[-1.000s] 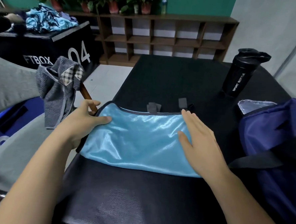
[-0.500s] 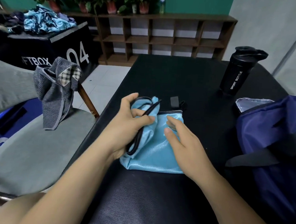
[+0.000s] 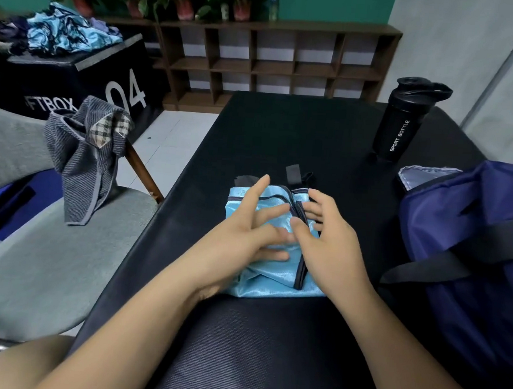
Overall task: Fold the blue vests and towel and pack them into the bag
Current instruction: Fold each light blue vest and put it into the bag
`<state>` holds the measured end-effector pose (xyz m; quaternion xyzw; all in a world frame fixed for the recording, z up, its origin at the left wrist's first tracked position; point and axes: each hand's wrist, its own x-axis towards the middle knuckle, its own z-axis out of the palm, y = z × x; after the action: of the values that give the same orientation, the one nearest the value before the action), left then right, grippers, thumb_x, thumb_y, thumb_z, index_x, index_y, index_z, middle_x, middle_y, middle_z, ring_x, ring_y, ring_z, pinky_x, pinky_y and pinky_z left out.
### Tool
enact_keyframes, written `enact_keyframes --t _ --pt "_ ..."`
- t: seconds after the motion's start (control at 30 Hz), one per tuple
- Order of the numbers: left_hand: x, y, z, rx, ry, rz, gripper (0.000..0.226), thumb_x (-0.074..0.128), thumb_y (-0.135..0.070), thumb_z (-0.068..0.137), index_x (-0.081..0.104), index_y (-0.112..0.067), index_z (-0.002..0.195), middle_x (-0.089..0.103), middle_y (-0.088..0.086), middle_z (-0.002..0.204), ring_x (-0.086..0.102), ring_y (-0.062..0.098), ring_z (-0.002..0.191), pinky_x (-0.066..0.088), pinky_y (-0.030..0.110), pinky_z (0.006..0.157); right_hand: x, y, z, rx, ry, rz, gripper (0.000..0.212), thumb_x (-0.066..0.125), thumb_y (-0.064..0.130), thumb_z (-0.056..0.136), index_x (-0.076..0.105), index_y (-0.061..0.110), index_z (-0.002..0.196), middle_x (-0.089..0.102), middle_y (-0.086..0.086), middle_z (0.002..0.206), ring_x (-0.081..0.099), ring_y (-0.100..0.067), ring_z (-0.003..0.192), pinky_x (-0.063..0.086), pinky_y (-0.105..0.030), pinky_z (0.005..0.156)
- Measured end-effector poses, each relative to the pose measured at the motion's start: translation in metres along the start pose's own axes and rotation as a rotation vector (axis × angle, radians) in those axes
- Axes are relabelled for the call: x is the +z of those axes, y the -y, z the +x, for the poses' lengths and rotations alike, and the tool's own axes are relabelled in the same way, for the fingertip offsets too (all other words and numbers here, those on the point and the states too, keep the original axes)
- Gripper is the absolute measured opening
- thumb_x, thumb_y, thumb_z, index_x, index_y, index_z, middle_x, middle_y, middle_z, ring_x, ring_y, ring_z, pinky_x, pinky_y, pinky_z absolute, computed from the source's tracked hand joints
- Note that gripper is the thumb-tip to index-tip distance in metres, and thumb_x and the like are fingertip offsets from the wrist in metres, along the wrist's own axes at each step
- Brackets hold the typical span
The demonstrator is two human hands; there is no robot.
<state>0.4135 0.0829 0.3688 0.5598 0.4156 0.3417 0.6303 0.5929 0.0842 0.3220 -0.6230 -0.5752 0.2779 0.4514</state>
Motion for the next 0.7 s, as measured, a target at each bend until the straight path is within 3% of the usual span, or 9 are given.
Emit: enact_keyframes --t 0.13,0.23,0.3,0.4,0.5,0.7 --pt "-0.015 0.004 -0.015 0.217 -0.057 0.463 0.051 0.077 -0.019 0.095 0.059 -0.041 0.137 0.069 -0.018 0.13 0.067 0.01 0.123 0.054 0.042 0.106 -0.004 0.0 -0.001 -0.2 -0.071 -0.144 0.041 0.073 0.019 0.095 0.061 0.033 0.131 0.058 0.02 0.124 0.057 -0.003 0.122 0.046 -0.026 0.106" --pt "-0.028 0.012 -0.021 0.331 -0.081 0.908 0.032 0.083 -0.032 0.087 0.066 -0.04 0.113 0.065 -0.019 0.115 0.06 0.007 0.118 0.05 0.03 0.098 -0.007 0.002 -0.003 -0.285 0.032 -0.214 0.044 0.077 0.009 0.087 0.066 0.031 0.123 0.057 0.022 0.116 0.058 -0.006 0.117 0.044 -0.019 0.102" --pt "-0.035 0.015 -0.024 0.319 -0.041 1.053 0.03 0.083 -0.044 0.083 0.062 -0.041 0.105 0.059 -0.018 0.107 0.056 0.006 0.111 0.049 0.029 0.092 -0.008 0.002 -0.004 -0.268 0.134 -0.244 0.052 0.075 0.003 0.085 0.065 0.033 0.127 0.055 0.024 0.117 0.054 -0.004 0.119 0.041 -0.013 0.101" --pt "-0.039 0.019 -0.025 0.302 0.061 1.101 0.025 0.081 -0.035 0.083 0.06 -0.038 0.097 0.058 -0.016 0.094 0.058 0.007 0.097 0.052 0.032 0.082 -0.012 -0.002 -0.002 -0.216 0.198 -0.31 0.063 0.067 -0.003 0.085 0.06 0.036 0.134 0.052 0.026 0.121 0.05 -0.003 0.123 0.043 -0.02 0.104" --pt "-0.036 0.02 -0.026 0.319 0.161 1.118 0.018 0.074 -0.022 0.085 0.063 -0.035 0.092 0.061 -0.015 0.092 0.06 0.008 0.092 0.053 0.033 0.081 -0.014 -0.006 0.0 -0.176 0.209 -0.332 0.065 0.064 -0.004 0.086 0.058 0.038 0.136 0.051 0.024 0.121 0.048 -0.005 0.124 0.045 -0.029 0.107" --pt "-0.039 0.017 -0.033 0.274 0.199 1.139 0.024 0.077 -0.037 0.079 0.062 -0.038 0.098 0.059 -0.018 0.098 0.058 0.005 0.097 0.052 0.029 0.082 -0.012 -0.003 -0.002 -0.295 0.177 -0.425 0.063 0.063 -0.004 0.083 0.061 0.035 0.132 0.05 0.02 0.123 0.046 -0.01 0.114 0.034 -0.027 0.104"
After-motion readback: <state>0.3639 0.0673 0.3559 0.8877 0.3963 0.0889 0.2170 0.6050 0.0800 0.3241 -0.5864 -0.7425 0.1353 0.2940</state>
